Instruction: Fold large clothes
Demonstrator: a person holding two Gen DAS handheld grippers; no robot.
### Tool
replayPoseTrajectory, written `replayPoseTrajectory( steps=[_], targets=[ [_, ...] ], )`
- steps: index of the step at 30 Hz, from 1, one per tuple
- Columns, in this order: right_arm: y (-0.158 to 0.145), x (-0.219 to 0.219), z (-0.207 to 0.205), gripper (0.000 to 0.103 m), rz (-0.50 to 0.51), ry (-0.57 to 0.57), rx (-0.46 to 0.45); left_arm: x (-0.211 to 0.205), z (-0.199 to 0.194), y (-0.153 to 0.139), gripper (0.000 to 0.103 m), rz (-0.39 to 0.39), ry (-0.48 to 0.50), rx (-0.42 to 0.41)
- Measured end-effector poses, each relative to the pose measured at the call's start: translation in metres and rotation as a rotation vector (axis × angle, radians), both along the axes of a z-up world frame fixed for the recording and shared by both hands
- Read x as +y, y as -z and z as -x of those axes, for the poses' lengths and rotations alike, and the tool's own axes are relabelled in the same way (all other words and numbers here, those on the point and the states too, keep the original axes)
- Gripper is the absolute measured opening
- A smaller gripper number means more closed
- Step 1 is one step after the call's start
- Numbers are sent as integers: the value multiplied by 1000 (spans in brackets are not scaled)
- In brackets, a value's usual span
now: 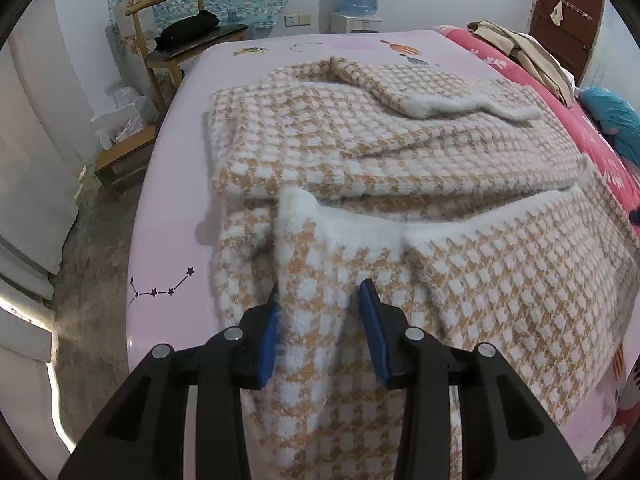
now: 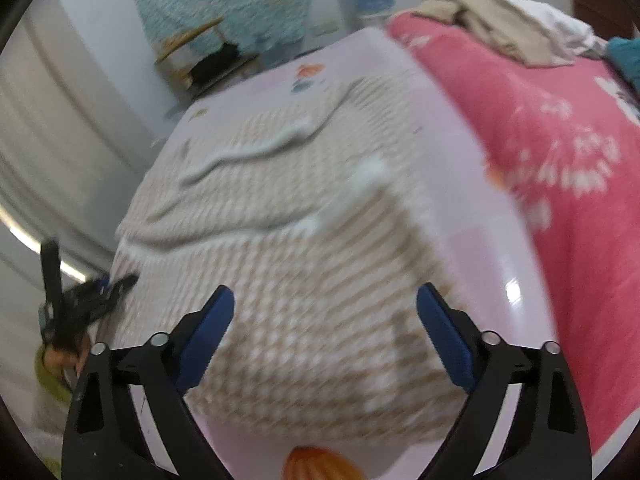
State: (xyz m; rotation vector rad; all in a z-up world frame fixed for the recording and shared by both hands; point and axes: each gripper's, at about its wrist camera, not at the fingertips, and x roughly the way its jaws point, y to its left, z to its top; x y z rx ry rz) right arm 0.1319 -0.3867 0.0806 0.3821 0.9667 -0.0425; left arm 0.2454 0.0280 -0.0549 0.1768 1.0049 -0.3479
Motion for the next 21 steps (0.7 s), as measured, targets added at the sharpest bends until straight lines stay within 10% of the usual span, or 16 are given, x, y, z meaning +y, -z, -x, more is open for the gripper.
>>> replayPoseTrajectory(
  steps=[10,21],
  targets=[
    [31,-38,-61,52,52,-33,68,-4,3,0,36,-24,-14,-16],
    [15,-36,-32,21,-18,-159,121,-4,3,0,36,-29,-13,-15]
  ],
)
